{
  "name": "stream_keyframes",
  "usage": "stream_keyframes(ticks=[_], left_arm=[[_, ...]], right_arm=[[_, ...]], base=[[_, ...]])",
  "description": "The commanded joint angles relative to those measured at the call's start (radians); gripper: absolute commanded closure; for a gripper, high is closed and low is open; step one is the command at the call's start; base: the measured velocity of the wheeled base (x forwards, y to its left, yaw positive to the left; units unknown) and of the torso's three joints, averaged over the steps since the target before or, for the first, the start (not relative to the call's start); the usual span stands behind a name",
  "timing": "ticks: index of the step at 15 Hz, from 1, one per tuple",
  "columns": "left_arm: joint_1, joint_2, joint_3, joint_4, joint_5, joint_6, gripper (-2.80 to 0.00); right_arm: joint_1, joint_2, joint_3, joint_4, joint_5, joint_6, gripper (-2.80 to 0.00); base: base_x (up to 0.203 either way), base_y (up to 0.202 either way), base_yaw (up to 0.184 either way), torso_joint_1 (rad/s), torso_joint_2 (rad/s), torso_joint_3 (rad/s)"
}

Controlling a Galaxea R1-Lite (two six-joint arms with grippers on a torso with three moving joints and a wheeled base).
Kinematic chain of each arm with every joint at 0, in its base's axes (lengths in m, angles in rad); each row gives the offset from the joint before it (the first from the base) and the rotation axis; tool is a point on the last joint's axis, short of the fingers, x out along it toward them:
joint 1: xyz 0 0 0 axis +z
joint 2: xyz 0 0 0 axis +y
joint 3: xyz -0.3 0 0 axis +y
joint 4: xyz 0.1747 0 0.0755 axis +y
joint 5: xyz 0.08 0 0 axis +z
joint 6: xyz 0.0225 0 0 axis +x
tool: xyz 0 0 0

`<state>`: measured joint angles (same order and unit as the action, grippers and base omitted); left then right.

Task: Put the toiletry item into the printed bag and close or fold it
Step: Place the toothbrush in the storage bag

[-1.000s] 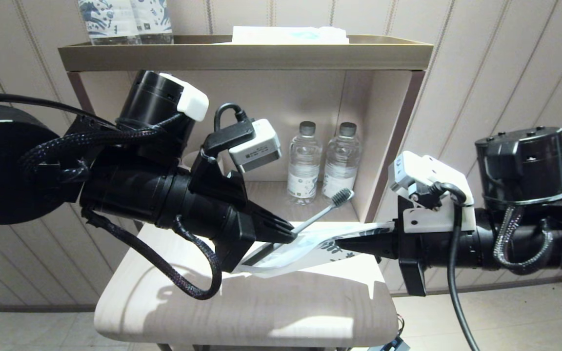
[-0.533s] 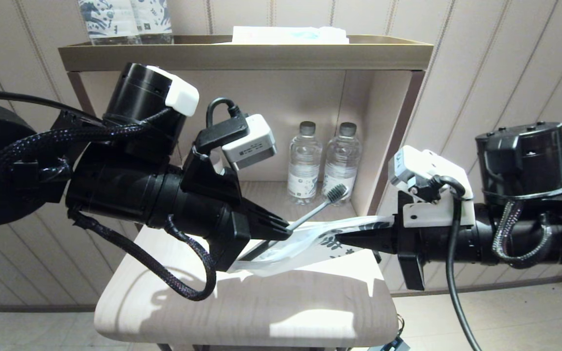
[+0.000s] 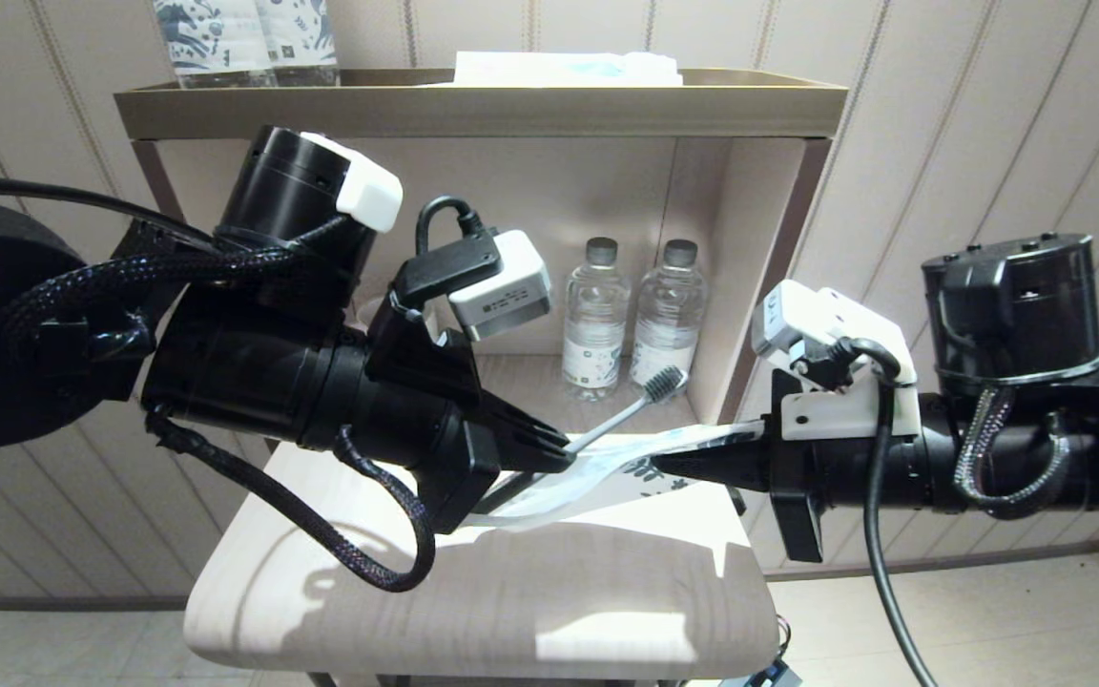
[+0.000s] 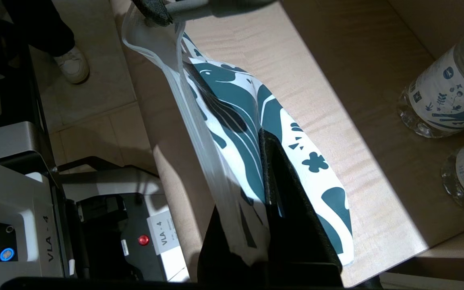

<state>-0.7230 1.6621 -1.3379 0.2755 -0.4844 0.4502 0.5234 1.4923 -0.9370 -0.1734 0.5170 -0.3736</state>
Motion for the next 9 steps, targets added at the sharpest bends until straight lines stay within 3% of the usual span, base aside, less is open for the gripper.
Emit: stream_keyframes(ticks=[1,9], left_arm=[[-0.001,0.008,-0.001,0.002,-0.002,0.002,0.00],[0.000,-0.026,0.002,0.001,0.004,0.001,0.00]], right_arm=[[0.001,0.002,0.000,-0.001,0.003,-0.002,0.00],[-0.013,0.013,-0.010,0.000,-0.004,0.005,0.00]], base=[[0.000,0.000,0.000,0.000,0.00,0.000],[0.000,0.000,0.000,0.000,0.00,0.000]])
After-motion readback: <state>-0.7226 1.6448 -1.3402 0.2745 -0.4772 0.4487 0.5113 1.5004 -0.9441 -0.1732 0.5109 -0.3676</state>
